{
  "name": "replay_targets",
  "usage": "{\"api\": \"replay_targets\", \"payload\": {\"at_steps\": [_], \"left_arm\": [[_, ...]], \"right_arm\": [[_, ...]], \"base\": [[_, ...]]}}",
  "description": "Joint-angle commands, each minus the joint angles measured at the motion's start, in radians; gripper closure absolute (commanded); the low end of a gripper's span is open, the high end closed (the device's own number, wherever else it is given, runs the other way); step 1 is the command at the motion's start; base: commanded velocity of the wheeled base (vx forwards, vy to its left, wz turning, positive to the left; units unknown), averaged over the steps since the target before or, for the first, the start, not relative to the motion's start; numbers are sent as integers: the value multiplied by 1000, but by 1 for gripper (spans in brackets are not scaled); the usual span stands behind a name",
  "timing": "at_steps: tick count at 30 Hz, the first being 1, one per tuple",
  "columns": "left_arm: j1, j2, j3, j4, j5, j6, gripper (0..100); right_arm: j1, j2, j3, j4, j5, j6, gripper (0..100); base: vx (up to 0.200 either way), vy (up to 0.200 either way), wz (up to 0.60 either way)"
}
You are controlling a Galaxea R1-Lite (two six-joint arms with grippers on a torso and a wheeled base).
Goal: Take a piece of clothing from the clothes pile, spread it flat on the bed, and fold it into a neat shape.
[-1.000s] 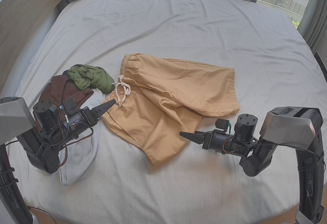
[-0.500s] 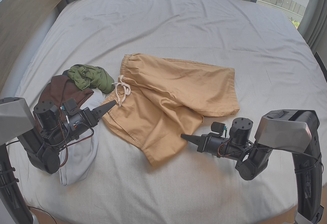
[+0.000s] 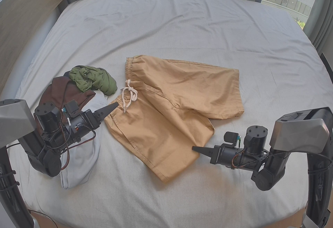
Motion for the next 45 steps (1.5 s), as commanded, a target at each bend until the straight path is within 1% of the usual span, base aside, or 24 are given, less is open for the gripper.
{"api": "replay_targets", "payload": {"at_steps": [1,9,26,30,31,35,41,45], "left_arm": [[-7,4,3,-1,0,0,0],[-7,1,4,-1,1,0,0],[-21,13,9,-1,1,3,0],[-21,15,7,-1,1,3,0],[-21,15,7,-1,1,3,0],[-22,15,9,-1,1,3,0],[-21,16,7,-1,1,3,0],[-21,15,7,-1,3,3,0]], "right_arm": [[-28,-81,86,0,-1,-3,100],[-64,-119,143,0,-1,-6,100],[-54,-86,141,0,-1,-31,100],[-60,-47,144,0,-1,-66,100],[-61,-46,144,0,-1,-69,0],[-63,-37,155,-1,-1,-80,0],[-49,-53,219,-1,1,-81,0],[-32,-52,209,-1,1,-80,0]], "base": [[0,0,0],[0,0,0],[0,0,0],[0,0,0],[0,0,0],[0,0,0],[0,0,0],[0,0,0]]}}
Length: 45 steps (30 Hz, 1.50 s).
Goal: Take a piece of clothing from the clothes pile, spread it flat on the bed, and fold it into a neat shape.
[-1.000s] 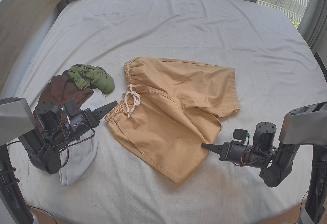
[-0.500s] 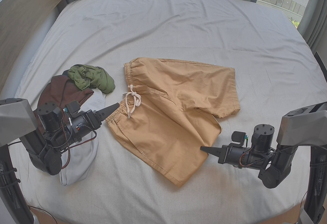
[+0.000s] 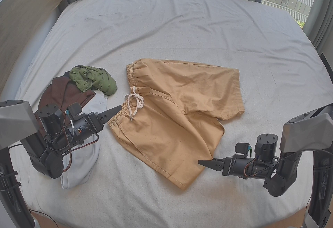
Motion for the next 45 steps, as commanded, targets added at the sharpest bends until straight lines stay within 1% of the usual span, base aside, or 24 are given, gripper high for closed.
{"api": "replay_targets", "payload": {"at_steps": [1,6,7,17,20,26,36,43,45], "left_arm": [[-1,1,1,-1,1,-1,0],[2,0,1,-1,1,-1,0],[2,0,1,-1,1,-1,0],[2,1,1,-1,1,1,0],[1,3,0,-1,1,1,0],[1,3,1,-1,1,1,0],[-1,7,3,-1,1,1,0],[-3,15,6,-1,2,1,0],[-3,15,6,-1,2,1,0]], "right_arm": [[16,0,-4,1,0,2,0],[46,-1,-2,1,-1,3,0],[48,-6,-1,1,-1,2,100],[60,-95,-15,3,0,6,100],[62,-96,-64,4,0,12,100],[96,-67,-206,20,0,72,100],[97,62,-418,20,0,75,100],[99,118,-518,27,0,83,100],[99,140,-581,70,-1,83,100]], "base": [[0,0,0],[0,0,0],[0,0,0],[0,0,0],[0,0,0],[0,0,0],[0,0,0],[0,0,0],[0,0,0]]}}
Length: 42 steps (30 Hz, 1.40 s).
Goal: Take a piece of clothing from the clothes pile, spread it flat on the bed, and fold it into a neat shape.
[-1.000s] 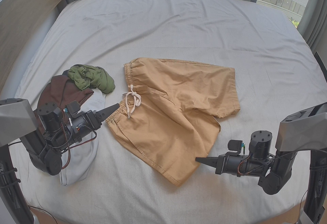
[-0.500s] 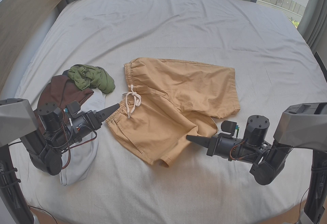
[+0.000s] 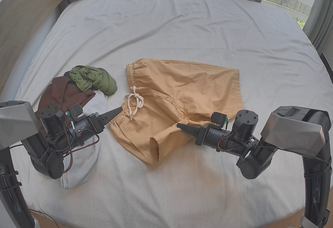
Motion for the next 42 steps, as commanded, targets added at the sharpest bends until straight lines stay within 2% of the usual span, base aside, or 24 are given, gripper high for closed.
{"api": "replay_targets", "payload": {"at_steps": [1,7,16,17,26,32,42], "left_arm": [[-1,6,1,-1,0,0,0],[1,6,0,-1,0,0,0],[-1,10,1,-1,0,0,0],[-1,12,1,-1,0,2,0],[-4,16,1,-1,0,2,0],[2,12,0,-1,2,0,0],[1,12,-2,-2,2,0,0]], "right_arm": [[1,67,-97,45,-1,1,100],[3,95,-173,85,-1,1,100],[3,93,-186,96,-1,1,100],[3,90,-186,96,-3,1,0],[52,49,-158,143,-6,0,0],[60,27,-146,131,-49,0,0],[24,-258,100,122,-67,-5,0]], "base": [[0,0,0],[0,0,0],[0,0,0],[0,0,0],[0,0,0],[0,0,0],[0,0,0]]}}
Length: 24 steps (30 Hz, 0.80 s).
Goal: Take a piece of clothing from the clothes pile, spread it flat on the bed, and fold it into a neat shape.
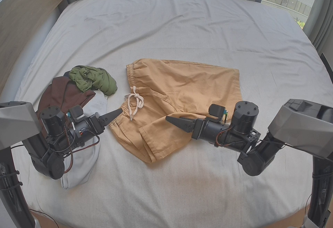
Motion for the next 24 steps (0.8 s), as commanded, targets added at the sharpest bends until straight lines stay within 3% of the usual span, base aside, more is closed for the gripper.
{"api": "replay_targets", "payload": {"at_steps": [1,12,14,19,24], "left_arm": [[-4,-3,-1,0,0,0,0],[-2,-2,0,-1,1,0,0],[-2,0,0,-1,0,0,0],[-4,1,0,-1,1,0,0],[-4,3,0,-1,0,1,0]], "right_arm": [[-33,-193,174,-3,-4,-4,0],[-54,-191,385,-152,-6,-49,0],[-74,-185,409,-153,-9,-78,0],[-126,-133,472,-153,-10,-244,0],[-129,-130,503,-153,-12,-293,0]], "base": [[0,0,0],[0,0,0],[0,0,0],[0,0,0],[0,0,0]]}}
